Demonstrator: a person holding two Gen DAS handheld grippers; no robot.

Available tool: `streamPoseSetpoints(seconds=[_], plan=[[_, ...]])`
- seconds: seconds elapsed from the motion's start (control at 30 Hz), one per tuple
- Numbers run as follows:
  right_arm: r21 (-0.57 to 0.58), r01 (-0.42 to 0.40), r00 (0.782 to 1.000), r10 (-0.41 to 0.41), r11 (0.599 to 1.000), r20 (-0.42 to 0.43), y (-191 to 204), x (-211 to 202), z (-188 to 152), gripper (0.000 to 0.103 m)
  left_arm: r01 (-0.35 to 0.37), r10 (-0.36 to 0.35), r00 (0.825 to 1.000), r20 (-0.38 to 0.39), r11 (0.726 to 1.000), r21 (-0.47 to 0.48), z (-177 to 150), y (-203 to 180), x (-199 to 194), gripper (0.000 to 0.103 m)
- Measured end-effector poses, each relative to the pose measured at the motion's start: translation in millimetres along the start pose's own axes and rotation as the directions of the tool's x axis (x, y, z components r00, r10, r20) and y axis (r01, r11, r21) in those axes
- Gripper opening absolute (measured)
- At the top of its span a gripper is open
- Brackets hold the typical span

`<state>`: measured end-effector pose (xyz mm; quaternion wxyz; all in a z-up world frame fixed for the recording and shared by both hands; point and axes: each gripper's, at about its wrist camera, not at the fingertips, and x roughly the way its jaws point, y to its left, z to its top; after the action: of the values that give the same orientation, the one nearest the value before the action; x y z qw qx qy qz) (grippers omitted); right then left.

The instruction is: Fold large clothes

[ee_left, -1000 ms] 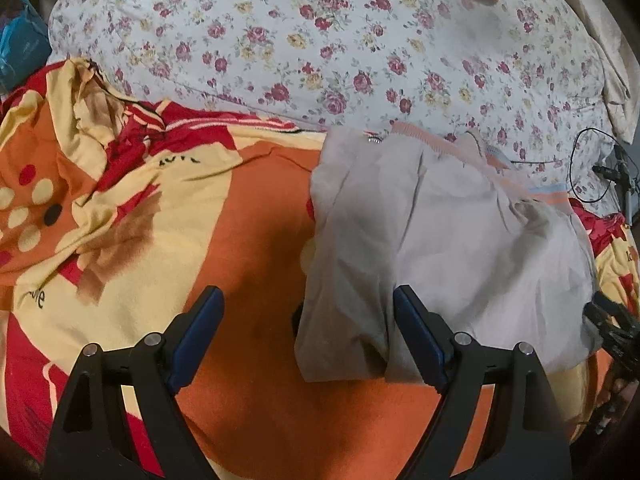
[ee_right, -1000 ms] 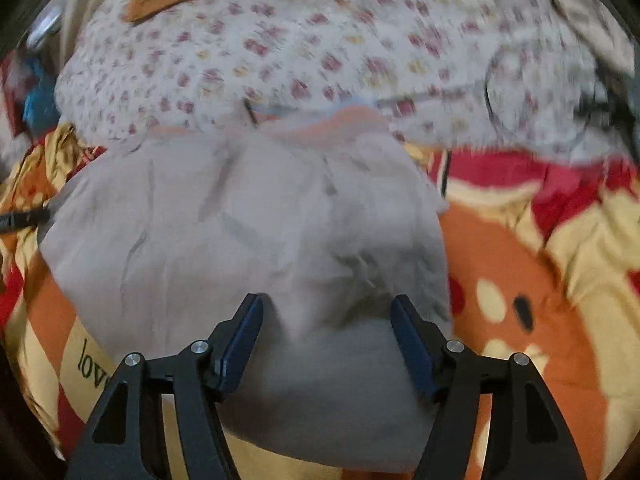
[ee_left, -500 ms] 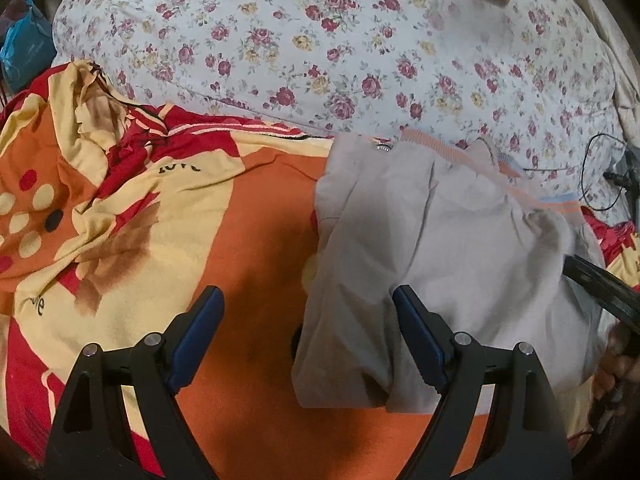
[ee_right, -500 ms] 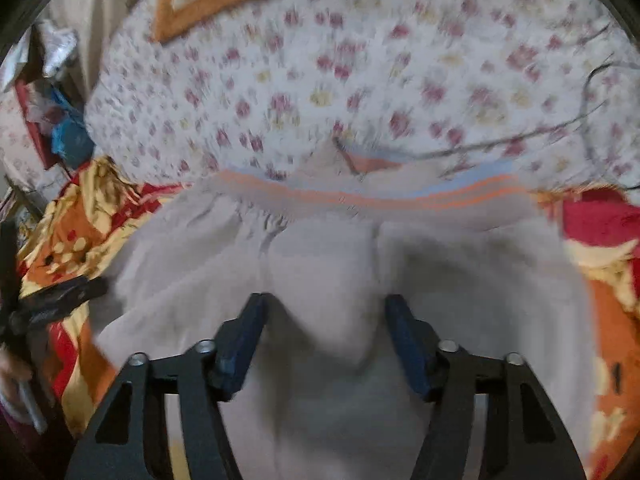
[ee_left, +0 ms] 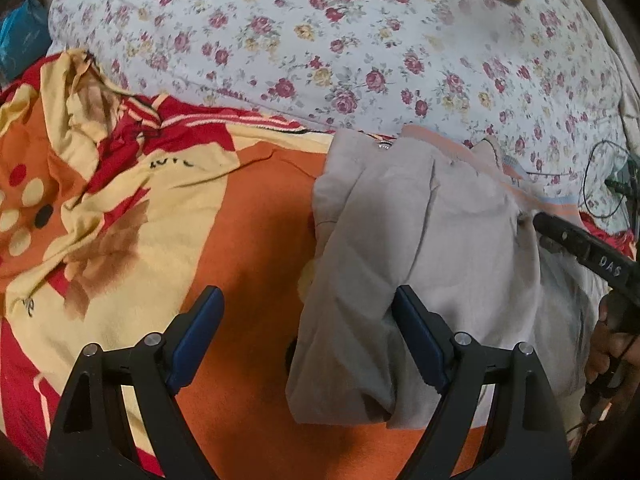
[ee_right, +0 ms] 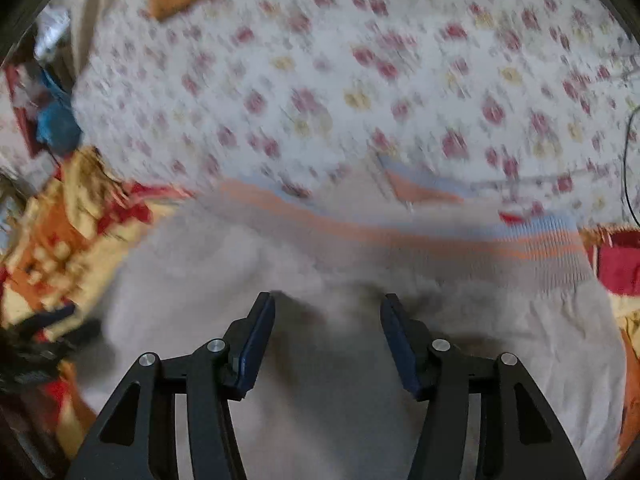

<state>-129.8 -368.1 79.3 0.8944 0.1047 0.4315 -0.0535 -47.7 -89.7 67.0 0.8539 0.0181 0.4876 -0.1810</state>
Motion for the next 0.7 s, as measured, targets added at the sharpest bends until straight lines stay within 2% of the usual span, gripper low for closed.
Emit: streamPoseSetpoints(seconds=[0.1, 0.17, 0.23, 0.33, 0.47, 0.5, 0.57, 0.7], plan=[[-0.066, -0.027, 0.999, 0.025, 0.997, -0.03, 28, 16, 16, 0.057, 0.005, -0.005, 1.0, 0.003, 1.0, -0.017, 0, 3, 0, 0.086], [-0.1, -0.013, 0.996, 0.004, 0.995, -0.085, 45, 46, 23, 0.056, 0.021, -0.021, 1.0, -0.001, 0.999, -0.035, 0, 4, 1, 0.086], [-0.087, 0.022, 0.99, -0.034, 0.996, -0.136, 52, 75, 26, 0.058, 0.036, -0.037, 0.999, -0.014, 0.998, -0.059, 1, 7, 3, 0.086], [-0.084, 0.078, 0.993, -0.085, 0.993, -0.087, 71, 96, 31, 0.057, 0.082, -0.088, 0.995, -0.052, 0.991, -0.104, 4, 11, 11, 0.086], [-0.155, 0.058, 0.994, -0.072, 0.986, -0.086, 92, 103, 33, 0.057, 0.096, -0.11, 0.991, -0.082, 0.983, -0.155, 5, 18, 19, 0.086], [-0.138, 0.028, 0.996, -0.039, 0.99, -0.082, 90, 97, 36, 0.057, 0.097, -0.111, 0.99, -0.084, 0.982, -0.159, 4, 19, 18, 0.086], [-0.022, -0.071, 0.995, 0.069, 0.997, -0.071, 78, 80, 45, 0.058, 0.088, -0.102, 0.991, -0.085, 0.984, -0.156, 4, 20, 16, 0.086], [0.065, -0.194, 0.972, 0.201, 0.979, -0.124, 84, 84, 57, 0.071, 0.053, -0.06, 0.996, -0.065, 0.993, -0.101, 5, 13, 13, 0.086]])
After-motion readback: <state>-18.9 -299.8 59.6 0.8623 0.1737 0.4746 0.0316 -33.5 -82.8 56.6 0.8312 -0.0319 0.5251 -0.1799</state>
